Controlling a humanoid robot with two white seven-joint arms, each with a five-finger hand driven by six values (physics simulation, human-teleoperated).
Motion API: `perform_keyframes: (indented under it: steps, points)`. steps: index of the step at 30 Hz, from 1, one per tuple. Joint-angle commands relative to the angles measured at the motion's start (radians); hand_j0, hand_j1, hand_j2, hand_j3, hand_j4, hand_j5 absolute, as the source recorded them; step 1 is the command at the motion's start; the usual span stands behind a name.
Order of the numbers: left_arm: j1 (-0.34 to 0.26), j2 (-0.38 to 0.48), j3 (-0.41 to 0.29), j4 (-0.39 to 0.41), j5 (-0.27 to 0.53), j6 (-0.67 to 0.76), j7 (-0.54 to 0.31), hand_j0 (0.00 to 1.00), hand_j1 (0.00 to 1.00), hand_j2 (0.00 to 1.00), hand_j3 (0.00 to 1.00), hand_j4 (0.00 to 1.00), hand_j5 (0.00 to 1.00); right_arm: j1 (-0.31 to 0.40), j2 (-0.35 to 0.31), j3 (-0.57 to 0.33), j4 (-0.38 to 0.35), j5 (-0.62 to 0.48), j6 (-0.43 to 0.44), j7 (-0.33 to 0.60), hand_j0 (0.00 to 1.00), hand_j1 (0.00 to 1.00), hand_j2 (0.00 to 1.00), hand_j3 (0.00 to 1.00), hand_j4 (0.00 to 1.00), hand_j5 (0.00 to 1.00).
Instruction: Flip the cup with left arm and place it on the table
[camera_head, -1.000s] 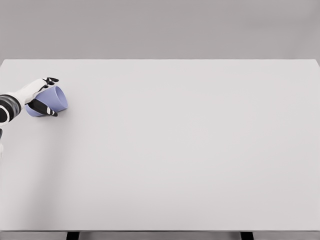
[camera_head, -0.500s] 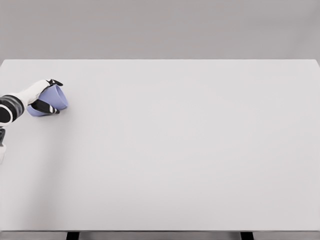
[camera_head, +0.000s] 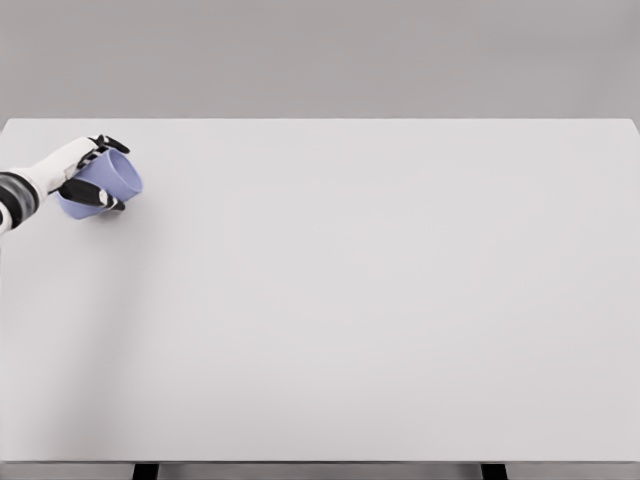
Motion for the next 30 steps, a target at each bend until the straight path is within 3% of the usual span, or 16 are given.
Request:
perform_keyframes:
  steps: [1, 11, 15, 23, 30]
  points:
    - [0.0, 0.005, 0.041, -0.002, 0.077, -0.048, 0.0, 0.53, 0.53, 0.53, 0.53, 0.53, 0.53, 0.0, 0.0, 0.0, 0.0, 0.0, 0.0, 0.0, 1.0, 1.0, 1.0, 1.0, 1.0, 1.0]
    - [0.014, -0.001, 0.128, 0.01, 0.235, -0.157, 0.0, 0.5, 0.5, 0.5, 0.5, 0.5, 0.5, 0.002, 0.0, 0.0, 0.0, 0.0, 0.0, 0.0, 1.0, 1.0, 1.0, 1.0, 1.0, 1.0]
    - [0.02, -0.001, 0.13, 0.011, 0.306, -0.193, 0.0, 0.5, 0.5, 0.5, 0.5, 0.5, 0.5, 0.002, 0.0, 0.0, 0.0, 0.0, 0.0, 0.0, 1.0, 1.0, 1.0, 1.0, 1.0, 1.0]
    - [0.052, -0.003, 0.133, 0.102, 0.458, -0.459, 0.0, 0.5, 0.5, 0.5, 0.5, 0.5, 0.5, 0.0, 0.0, 0.0, 0.0, 0.0, 0.0, 0.0, 1.0, 1.0, 1.0, 1.0, 1.0, 1.0]
    - [0.08, -0.004, 0.133, 0.203, 0.637, -0.664, 0.0, 0.51, 0.51, 0.51, 0.51, 0.51, 0.51, 0.002, 0.0, 0.0, 0.0, 0.0, 0.0, 0.0, 1.0, 1.0, 1.0, 1.0, 1.0, 1.0]
